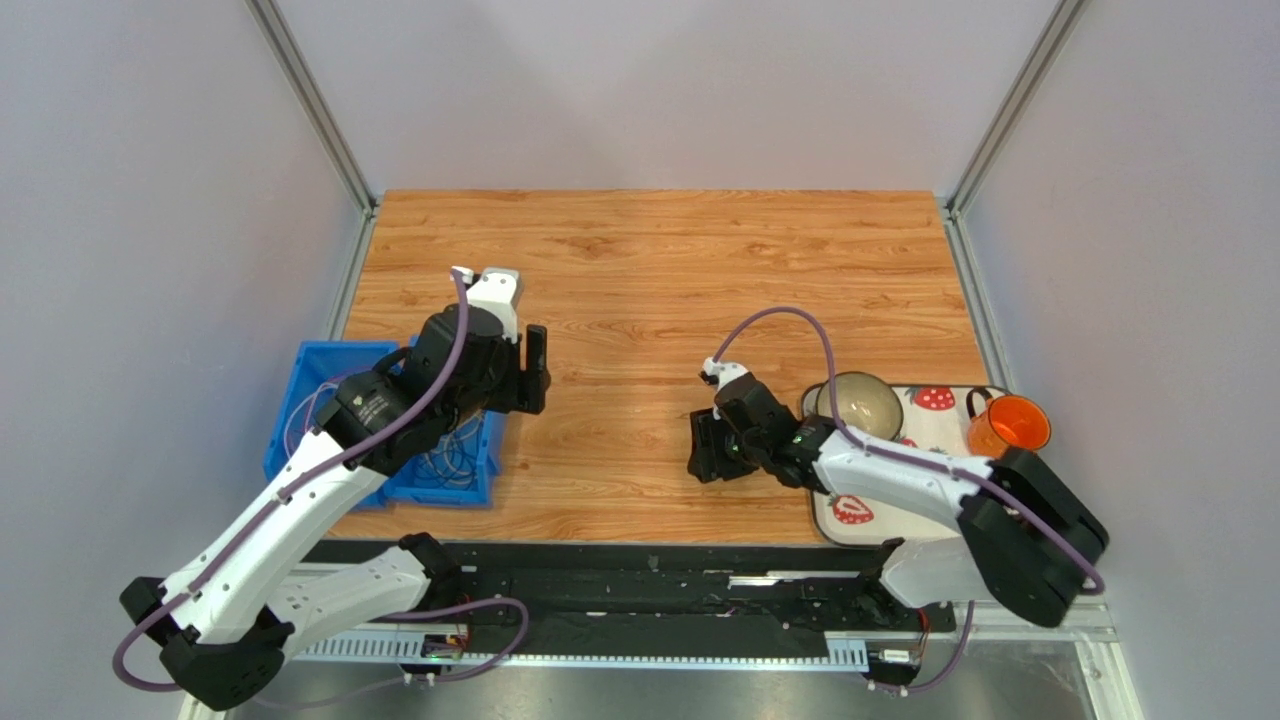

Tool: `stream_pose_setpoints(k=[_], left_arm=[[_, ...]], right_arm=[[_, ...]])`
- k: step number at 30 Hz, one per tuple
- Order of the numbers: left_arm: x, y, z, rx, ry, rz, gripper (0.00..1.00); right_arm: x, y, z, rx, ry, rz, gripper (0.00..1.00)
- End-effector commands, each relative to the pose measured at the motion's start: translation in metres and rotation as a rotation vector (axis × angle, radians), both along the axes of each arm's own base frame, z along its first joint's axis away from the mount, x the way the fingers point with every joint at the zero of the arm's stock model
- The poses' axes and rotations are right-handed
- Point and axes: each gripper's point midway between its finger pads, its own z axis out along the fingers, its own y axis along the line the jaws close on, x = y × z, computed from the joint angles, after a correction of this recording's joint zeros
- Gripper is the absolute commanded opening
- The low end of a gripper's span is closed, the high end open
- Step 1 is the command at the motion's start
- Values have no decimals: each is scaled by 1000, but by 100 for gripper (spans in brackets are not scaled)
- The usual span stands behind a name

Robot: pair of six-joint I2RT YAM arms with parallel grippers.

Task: Untangle the cables
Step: Place the cable in the bin, then reset both arms

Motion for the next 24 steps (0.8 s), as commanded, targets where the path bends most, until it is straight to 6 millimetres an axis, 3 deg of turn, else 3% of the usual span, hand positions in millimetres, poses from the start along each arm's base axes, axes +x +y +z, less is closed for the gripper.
stream_pose_setpoints(k=[1,5,7,9,10,11,12,14,15,16,18,21,24], left_arm=[[-2,-13,5,-31,-47,-99,75],[-2,-18,9,-68,-87,-121,77],[-1,-14,7,-65,-105,-106,77],[4,-6,7,-58,-141,-60,79],[3,-2,9,-66,-162,-46,83],[6,-2,13,-80,-202,-41,88],[7,2,2,-57,-207,-31,90],[8,13,7,-61,-278,-1,90],[8,21,-5,-35,-275,35,90],[5,26,-3,-32,-299,32,90],[1,23,-5,-44,-314,-5,89],[-13,20,11,-106,-344,-63,88],[-25,38,14,-74,-352,-49,88]], right_arm=[[19,-4,73,10,-244,-37,50],[32,-15,145,52,-439,-101,57],[35,-20,168,89,-492,-134,60],[37,-30,190,134,-548,-196,88],[42,-39,197,143,-569,-269,94],[43,-45,202,156,-581,-305,94],[44,-49,205,155,-593,-327,93],[46,-56,210,161,-614,-364,95],[45,-57,211,163,-618,-367,96],[43,-57,212,173,-609,-367,96],[38,-57,216,205,-601,-359,97],[28,-56,217,248,-569,-345,99],[21,-59,215,262,-545,-341,100]])
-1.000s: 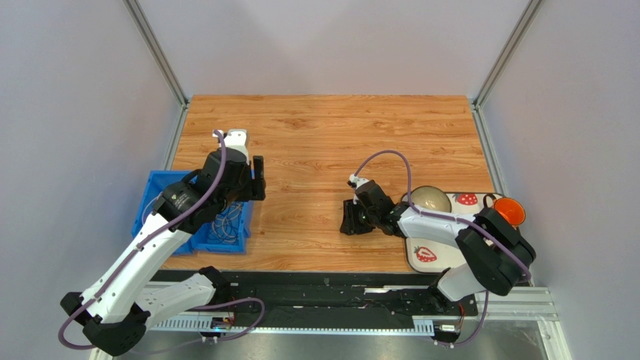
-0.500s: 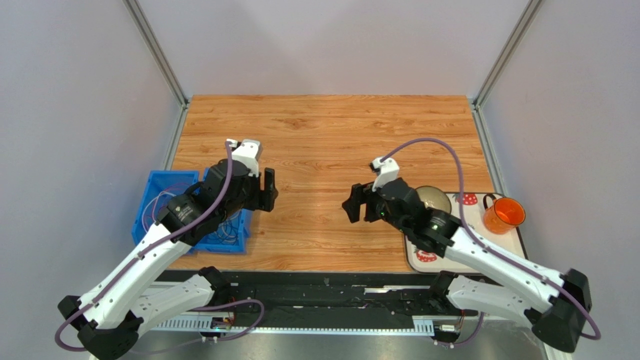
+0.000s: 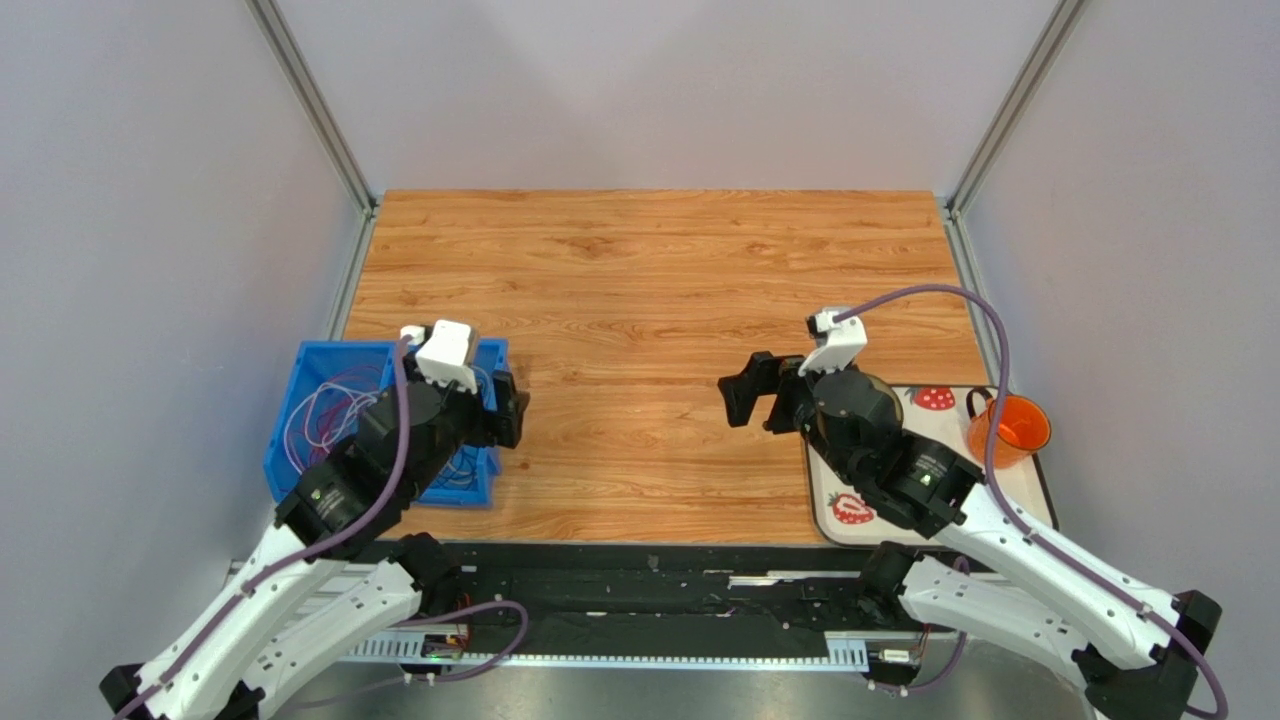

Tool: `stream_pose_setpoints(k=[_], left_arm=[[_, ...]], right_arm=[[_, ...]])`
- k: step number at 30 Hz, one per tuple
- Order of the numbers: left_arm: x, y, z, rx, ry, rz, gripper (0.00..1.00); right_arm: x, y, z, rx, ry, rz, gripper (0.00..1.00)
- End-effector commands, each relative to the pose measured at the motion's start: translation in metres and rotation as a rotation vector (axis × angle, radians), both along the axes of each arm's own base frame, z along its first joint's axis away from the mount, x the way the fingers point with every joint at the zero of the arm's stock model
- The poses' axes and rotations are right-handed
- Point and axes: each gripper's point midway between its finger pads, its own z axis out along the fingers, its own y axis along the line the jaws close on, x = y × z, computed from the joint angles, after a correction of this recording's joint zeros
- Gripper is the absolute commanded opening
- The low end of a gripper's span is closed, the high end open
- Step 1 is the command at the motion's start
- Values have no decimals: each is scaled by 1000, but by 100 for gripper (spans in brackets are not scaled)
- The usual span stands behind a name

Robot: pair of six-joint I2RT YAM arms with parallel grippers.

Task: Untangle the cables
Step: Reset both arms

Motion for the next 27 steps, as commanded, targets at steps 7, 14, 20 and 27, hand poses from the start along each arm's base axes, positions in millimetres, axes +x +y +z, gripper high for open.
stream_pose_setpoints(k=[7,14,20,27], left_arm=[[-27,28,12,-63,-111,7,88],[-29,38,12,-59,-129,40,88],[-29,35,9,-50,-112,31,88],[-29,35,9,-47,-110,33,88]], right_arm=[[-22,-3,5,141,-48,73,100],[-22,0,5,160,-11,59,100],[-23,2,3,155,15,60,99],[-24,3,4,158,17,70,99]])
